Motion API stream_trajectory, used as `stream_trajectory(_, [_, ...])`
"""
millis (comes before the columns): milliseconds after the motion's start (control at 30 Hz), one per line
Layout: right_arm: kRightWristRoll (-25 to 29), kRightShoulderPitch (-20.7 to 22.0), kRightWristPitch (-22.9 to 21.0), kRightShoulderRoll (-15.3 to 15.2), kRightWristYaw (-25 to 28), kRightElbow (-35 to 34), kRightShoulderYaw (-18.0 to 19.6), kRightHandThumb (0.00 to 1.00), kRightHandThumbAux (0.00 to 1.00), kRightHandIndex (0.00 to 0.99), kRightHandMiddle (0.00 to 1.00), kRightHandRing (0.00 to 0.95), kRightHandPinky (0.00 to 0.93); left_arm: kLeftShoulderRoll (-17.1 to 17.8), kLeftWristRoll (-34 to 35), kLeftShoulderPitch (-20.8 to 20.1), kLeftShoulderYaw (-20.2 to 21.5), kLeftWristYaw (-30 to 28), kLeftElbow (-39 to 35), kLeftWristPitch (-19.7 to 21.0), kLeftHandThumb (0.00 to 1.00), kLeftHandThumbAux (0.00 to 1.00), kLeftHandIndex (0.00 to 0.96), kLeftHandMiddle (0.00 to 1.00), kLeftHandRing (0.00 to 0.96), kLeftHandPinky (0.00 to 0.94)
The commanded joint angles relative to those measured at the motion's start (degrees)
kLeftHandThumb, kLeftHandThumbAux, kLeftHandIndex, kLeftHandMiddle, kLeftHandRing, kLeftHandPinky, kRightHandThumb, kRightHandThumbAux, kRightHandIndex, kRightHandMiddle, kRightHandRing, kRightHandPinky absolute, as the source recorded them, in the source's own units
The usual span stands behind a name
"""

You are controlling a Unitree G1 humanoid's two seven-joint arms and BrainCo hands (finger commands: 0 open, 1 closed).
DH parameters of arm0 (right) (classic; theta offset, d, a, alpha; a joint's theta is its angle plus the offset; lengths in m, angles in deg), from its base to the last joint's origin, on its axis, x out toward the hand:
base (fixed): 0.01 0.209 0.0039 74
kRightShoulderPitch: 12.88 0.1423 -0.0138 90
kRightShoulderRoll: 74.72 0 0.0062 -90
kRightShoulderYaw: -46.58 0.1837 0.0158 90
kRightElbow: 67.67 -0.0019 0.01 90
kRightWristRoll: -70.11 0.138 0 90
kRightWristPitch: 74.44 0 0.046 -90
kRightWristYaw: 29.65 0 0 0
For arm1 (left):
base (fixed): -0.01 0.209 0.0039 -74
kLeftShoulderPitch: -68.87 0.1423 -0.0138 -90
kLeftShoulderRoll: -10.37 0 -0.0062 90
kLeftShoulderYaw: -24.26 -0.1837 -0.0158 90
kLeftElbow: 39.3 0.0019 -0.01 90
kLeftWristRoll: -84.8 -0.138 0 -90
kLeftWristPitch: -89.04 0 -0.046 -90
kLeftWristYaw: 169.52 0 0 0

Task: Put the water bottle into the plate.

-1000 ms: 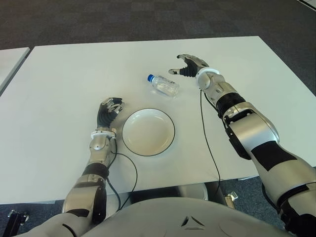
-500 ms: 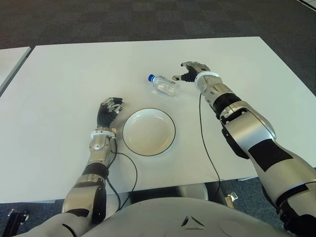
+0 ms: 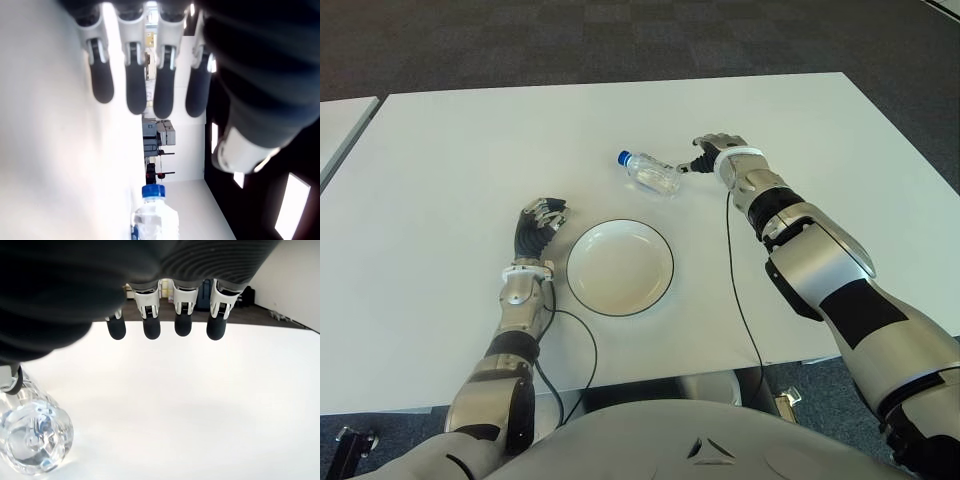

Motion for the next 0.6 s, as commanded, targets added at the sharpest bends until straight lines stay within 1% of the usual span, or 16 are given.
stream_trajectory(33, [-1.7, 2.5, -0.2, 1.4, 0.9, 0.3, -1.6, 0.490, 0.301, 0.000, 0.000, 0.000, 0.000, -0.3, 0.0, 2.3, -0.1, -0.4, 1.4, 2.4, 0.700, 0.722, 0.412, 0.358, 0.338, 0.343])
stream_trajectory(133, [-2.0, 3.2, -0.3, 2.1, 1.1, 0.3, -2.1, 0.479, 0.317, 0.000, 0.000, 0.000, 0.000, -0.4, 0.3, 2.4, 0.1, -0.3, 1.1, 3.3, 0.698, 0.723, 0.411, 0.353, 0.336, 0.346])
stream_trajectory(333, [-1.6, 3.6, -0.3, 2.8, 1.3, 0.3, -1.9, 0.476, 0.308, 0.000, 0.000, 0.000, 0.000, -0.5, 0.3, 2.6, 0.2, 0.2, 0.9, 3.3, 0.697, 0.724, 0.410, 0.344, 0.335, 0.352])
stream_trajectory(600, [0.0, 3.7, 0.0, 3.9, 1.1, 0.3, -0.3, 0.480, 0.276, 0.000, 0.000, 0.000, 0.000, -0.8, 0.6, 2.9, 0.5, 0.7, 0.0, 4.4, 0.697, 0.725, 0.410, 0.342, 0.342, 0.371])
